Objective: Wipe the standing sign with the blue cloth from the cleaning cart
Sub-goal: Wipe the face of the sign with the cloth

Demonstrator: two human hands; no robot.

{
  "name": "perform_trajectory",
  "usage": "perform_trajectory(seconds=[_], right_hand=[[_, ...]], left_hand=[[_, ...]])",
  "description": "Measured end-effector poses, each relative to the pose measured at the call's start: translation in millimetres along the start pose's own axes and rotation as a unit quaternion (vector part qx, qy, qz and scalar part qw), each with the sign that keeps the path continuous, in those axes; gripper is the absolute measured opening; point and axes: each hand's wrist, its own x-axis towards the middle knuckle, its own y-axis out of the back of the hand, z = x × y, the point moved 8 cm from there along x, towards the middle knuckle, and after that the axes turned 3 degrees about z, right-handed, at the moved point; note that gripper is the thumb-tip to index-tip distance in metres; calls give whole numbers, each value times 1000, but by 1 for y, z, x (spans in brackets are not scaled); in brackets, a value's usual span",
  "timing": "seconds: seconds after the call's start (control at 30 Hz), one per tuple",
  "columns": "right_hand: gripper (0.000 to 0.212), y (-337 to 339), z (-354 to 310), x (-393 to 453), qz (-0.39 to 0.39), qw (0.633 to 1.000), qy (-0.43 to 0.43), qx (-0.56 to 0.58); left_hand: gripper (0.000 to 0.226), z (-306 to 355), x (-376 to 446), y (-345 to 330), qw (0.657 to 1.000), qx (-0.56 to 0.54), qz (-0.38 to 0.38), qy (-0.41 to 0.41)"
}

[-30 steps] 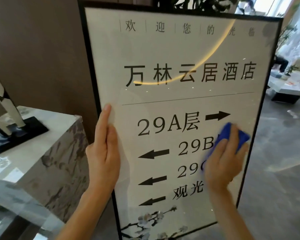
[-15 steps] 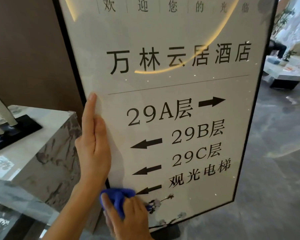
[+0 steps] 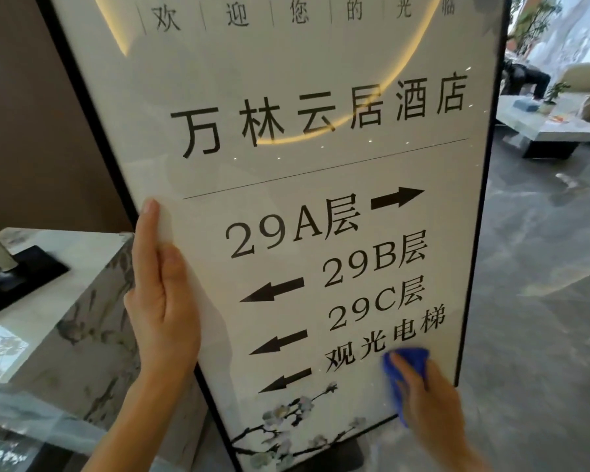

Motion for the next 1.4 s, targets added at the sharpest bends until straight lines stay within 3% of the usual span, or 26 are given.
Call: perform_trajectory(seconds=[0.1, 0.2, 0.3, 0.37, 0.47, 0.5, 0.53, 0.6, 0.67, 0.77, 0.87, 0.93, 1.1, 1.2, 1.33, 1.4], right_hand=[[61, 2, 45, 5, 76, 985, -136, 73], [46, -2, 66, -4, 167, 942, -257, 140], [44, -10, 51, -17, 221, 894, -314, 229], [46, -23, 34, -28, 230, 872, -348, 255], [51, -58, 0, -55, 176, 841, -423, 286], [52, -65, -16, -61, 172, 845, -415, 290], [54, -66, -37, -62, 171, 874, -369, 265], [44, -65, -93, -68, 193, 938, -215, 189], [25, -55, -154, -73, 182, 968, -71, 155], [28, -35, -213, -69, 187, 975, 52, 108], [72, -1, -238, -49, 259, 952, 100, 132], [81, 27, -247, -25, 296, 933, 155, 135], [62, 117, -259, 57, 351, 899, 204, 166], [11, 151, -232, 111, 311, 911, 163, 217], [52, 181, -128, 145, 359, 916, 20, 176], [49, 186, -76, 152, 362, 921, -5, 142]], left_hand=[[42, 3, -1, 1, 1000, 10, 0, -12], [42, 5, 0, 1, 999, 8, 5, -36], [42, 14, 1, -5, 998, -9, 7, -65], [47, 17, -1, -5, 997, -13, 18, -79], [50, 9, -1, -5, 999, -8, 27, -41], [50, 6, -1, -4, 999, -5, 32, -31], [49, 5, -2, -2, 999, 0, 35, -30], [42, 4, -2, -2, 999, 5, 32, -19], [41, 2, 0, -2, 999, 8, 32, -1], [40, 3, 0, -3, 1000, 1, 23, -20], [40, 13, 0, -4, 999, -6, 9, -35], [43, 16, -1, -5, 999, -10, 6, -42], [46, 8, -2, -2, 1000, 0, 1, -11], [40, 7, 0, -2, 1000, 4, -16, -2], [40, 12, 1, -2, 999, 27, -7, -16], [40, 17, 0, -4, 999, 28, -10, -22]])
